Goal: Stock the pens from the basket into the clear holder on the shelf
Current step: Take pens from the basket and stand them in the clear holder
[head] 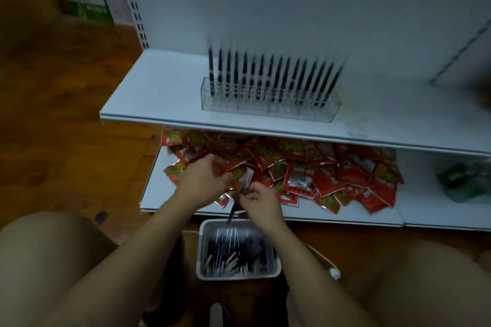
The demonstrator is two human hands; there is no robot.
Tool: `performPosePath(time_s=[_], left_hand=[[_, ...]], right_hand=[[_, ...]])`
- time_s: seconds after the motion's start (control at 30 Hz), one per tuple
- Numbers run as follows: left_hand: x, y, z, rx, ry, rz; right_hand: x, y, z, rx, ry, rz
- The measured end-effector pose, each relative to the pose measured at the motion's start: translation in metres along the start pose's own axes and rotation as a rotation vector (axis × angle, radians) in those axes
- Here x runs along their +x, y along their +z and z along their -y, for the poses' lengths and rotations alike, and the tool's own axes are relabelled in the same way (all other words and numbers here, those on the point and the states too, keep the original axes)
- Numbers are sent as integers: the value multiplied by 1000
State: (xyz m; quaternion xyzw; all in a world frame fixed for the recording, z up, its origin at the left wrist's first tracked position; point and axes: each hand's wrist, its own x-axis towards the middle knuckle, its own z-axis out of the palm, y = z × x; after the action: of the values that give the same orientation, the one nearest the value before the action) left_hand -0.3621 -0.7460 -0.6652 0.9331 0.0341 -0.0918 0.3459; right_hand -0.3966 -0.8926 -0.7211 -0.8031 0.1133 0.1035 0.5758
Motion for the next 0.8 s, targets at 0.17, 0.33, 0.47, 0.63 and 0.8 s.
performPosePath(time_s=[0.17, 0.33, 0.47, 0.63, 0.8], left_hand=[[-2, -52, -32, -57, 102, -149], [7, -88, -36, -73, 106, -277], [30, -99, -31, -249, 15, -290], [64, -111, -39, -466, -42, -293], [97, -110, -34, -559, -100, -287]], right_hand=[[-6, -35, 70, -6, -179, -151], [10, -58, 133, -48, -381, -242], [33, -56, 181, -23, -512, -332], [65, -27, 215, -41, -613, -376], [95, -12, 225, -140, -619, -367]])
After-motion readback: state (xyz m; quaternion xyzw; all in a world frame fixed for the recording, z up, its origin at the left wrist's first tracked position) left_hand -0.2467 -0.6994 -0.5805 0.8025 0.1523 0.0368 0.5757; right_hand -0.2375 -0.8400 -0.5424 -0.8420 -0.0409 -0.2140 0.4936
